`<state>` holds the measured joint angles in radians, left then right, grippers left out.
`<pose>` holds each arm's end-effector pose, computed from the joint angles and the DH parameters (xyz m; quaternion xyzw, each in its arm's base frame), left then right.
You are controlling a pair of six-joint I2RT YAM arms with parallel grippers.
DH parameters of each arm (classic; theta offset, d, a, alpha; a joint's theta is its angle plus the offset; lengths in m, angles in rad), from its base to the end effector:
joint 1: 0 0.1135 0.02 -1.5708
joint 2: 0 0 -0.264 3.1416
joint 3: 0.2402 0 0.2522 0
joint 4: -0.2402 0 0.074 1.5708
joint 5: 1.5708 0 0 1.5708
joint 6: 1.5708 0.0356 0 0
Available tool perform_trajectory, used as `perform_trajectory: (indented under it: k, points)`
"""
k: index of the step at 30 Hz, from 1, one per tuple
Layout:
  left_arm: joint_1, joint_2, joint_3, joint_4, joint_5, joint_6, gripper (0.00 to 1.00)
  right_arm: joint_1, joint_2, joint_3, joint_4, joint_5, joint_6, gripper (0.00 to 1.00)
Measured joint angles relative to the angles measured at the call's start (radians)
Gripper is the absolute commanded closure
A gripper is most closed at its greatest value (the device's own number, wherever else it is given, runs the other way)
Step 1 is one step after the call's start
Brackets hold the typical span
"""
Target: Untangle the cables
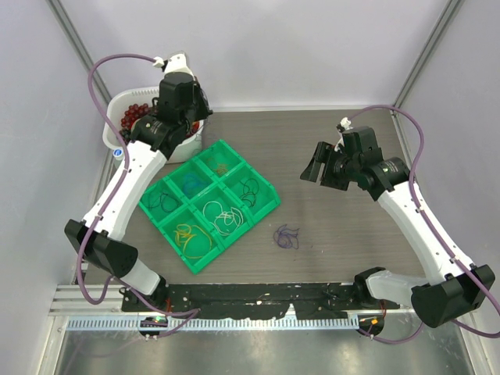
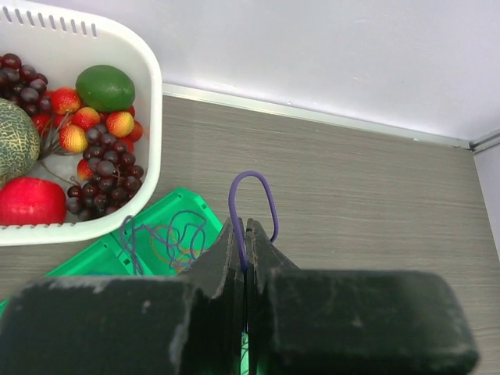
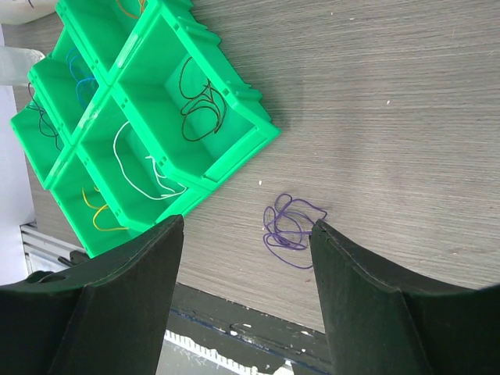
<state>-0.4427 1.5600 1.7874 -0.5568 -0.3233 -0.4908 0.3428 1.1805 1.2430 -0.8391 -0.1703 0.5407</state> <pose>0.3159 -0.1372 0.4563 -0.1129 0.8004 -0.1414 0.5715 0.2222 0.0857 0.3564 0.0580 0.9176 0.2356 0.3148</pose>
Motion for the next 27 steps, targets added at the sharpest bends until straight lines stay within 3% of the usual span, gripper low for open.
perform_trajectory:
  k: [9, 27]
  points:
    - [0.012, 0.024, -0.074, 0.037, 0.002, -0.006, 1.00, -0.014, 0.000, -0.007, 0.000, 0.012, -0.015, 0.30]
    - [0.013, 0.309, -0.198, 0.052, 0.121, -0.133, 1.00, -0.031, 0.004, -0.031, -0.007, 0.015, -0.024, 0.30]
